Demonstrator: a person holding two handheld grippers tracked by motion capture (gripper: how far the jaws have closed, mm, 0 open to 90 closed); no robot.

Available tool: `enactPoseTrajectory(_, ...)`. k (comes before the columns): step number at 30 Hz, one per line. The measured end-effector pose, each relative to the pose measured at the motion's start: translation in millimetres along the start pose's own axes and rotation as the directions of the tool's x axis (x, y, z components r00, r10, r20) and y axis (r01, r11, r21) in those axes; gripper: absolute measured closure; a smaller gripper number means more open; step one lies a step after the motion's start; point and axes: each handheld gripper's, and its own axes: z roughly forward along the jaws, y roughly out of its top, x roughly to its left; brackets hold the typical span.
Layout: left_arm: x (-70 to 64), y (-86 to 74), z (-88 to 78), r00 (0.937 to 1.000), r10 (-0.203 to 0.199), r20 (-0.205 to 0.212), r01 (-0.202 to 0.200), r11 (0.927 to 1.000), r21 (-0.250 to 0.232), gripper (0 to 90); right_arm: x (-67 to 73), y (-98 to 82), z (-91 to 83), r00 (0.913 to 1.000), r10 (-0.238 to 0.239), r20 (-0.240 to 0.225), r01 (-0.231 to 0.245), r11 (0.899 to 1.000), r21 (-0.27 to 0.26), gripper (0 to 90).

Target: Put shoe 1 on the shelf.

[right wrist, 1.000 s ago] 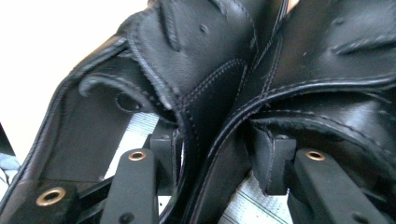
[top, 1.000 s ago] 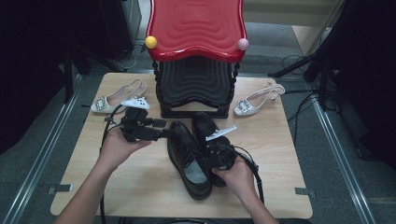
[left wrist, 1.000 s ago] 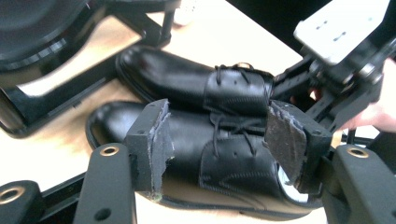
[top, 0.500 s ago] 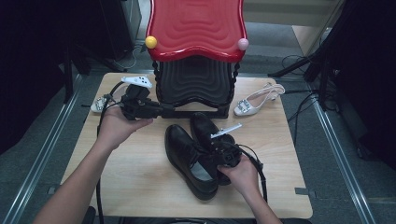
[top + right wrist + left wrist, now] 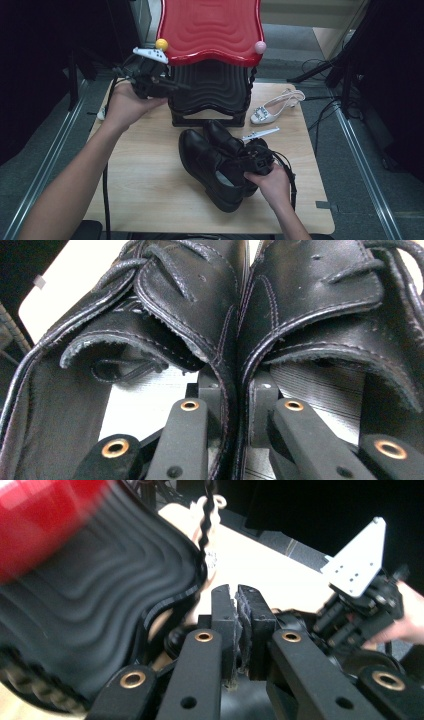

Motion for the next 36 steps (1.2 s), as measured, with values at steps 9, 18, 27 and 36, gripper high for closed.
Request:
enactPoseTrajectory(9,6.9,53.6,7.4,0.9994,0.028,-0.021,-0.028,0.9993,0.027,86.5,11.2,8.3,-26.7,0.9994,-0.033,-0.011,0.033,0.998,-0.047,82.6)
enactPoseTrajectory(18,16.5,88.1,8.5,0.9981,0.037,-0.05,-0.036,0.9993,0.012,86.2,12.8,30.4,-54.7,0.999,-0.022,-0.04,0.017,0.994,-0.112,82.5)
enactPoseTrajectory(27,25.7,108.3,18.6,0.9963,0.03,-0.08,-0.027,0.999,0.036,86.1,17.5,66.1,-69.7,0.9998,-0.017,-0.013,0.014,0.98,-0.198,82.4)
enactPoseTrajectory(36,38.7,112.5,27.2,0.9952,-0.003,-0.098,0.006,0.9996,0.029,86.1,4.8,95.1,-55.4,0.9976,0.042,0.055,-0.024,0.955,-0.295,82.4)
